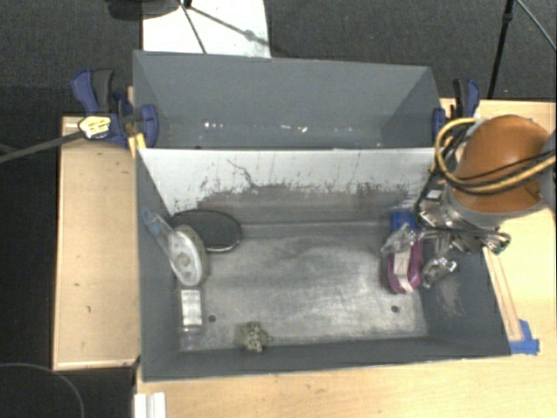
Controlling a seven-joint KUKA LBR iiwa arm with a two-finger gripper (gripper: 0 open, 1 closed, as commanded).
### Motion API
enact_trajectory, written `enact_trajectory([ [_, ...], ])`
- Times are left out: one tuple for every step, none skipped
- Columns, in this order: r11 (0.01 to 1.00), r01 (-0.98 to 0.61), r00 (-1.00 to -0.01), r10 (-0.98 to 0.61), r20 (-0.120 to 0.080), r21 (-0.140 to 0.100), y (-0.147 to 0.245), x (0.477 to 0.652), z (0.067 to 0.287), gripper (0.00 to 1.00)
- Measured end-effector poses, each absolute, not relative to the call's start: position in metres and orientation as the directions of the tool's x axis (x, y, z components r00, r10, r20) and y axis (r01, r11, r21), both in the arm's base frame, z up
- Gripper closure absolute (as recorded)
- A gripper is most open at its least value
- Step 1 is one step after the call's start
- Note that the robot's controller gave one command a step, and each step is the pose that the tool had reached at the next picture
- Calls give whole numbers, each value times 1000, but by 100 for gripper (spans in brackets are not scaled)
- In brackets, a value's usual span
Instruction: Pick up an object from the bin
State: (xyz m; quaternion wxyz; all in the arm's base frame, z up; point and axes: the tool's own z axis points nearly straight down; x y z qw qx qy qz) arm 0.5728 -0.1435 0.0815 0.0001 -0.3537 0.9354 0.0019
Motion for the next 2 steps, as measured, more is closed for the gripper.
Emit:
enact_trajectory([
  [742,-671,-742,-671,-7,-8,-147,577,178,100],
  [745,-667,-745,-667,-8,-9,-139,576,347,100],
])
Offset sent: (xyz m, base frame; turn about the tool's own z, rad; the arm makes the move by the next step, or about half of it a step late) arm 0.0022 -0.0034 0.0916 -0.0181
